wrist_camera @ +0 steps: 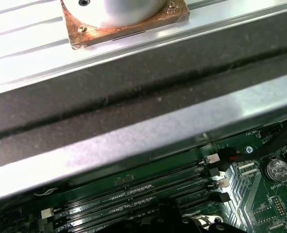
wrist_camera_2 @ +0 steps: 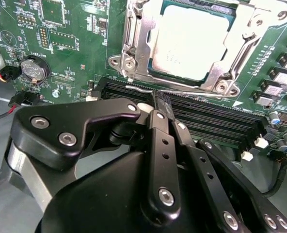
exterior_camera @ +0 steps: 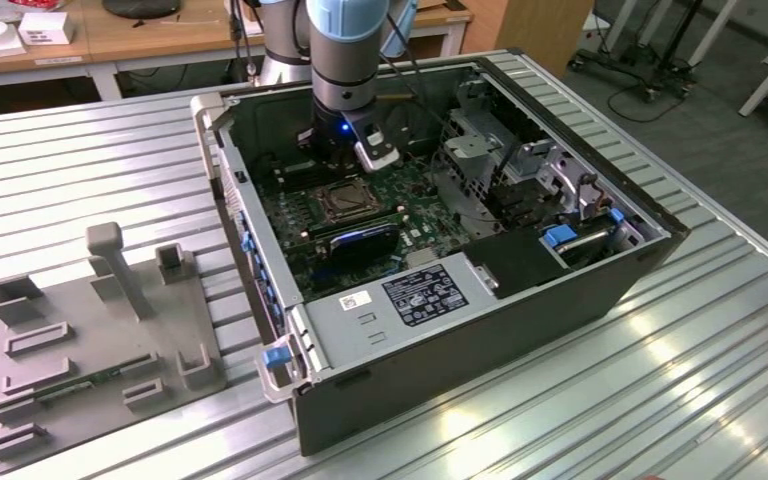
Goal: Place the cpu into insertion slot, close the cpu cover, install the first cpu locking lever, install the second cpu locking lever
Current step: 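Install the first cpu locking lever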
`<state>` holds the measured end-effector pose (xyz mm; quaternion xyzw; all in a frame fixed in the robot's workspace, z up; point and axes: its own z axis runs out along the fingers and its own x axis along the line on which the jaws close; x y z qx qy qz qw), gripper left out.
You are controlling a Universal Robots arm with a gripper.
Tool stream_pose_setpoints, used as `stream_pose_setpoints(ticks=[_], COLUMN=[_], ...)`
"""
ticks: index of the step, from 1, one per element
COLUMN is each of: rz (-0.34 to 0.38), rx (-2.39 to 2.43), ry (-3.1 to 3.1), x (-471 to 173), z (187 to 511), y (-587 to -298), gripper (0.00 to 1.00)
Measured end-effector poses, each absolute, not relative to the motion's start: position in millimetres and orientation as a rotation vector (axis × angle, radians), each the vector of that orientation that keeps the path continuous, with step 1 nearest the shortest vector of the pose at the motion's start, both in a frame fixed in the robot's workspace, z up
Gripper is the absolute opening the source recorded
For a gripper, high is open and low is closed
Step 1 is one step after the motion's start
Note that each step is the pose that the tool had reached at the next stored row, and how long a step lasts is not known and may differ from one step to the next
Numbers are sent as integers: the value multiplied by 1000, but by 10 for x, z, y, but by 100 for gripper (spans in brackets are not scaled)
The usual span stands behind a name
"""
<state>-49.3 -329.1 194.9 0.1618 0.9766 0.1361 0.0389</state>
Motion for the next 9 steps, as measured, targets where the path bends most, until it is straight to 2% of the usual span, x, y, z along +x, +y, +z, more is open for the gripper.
stream_pose_setpoints(ticks=[9], rz=[400], rx=[495], ry=[2995], x=[-492], z=[1941], y=[-3292], gripper=[11])
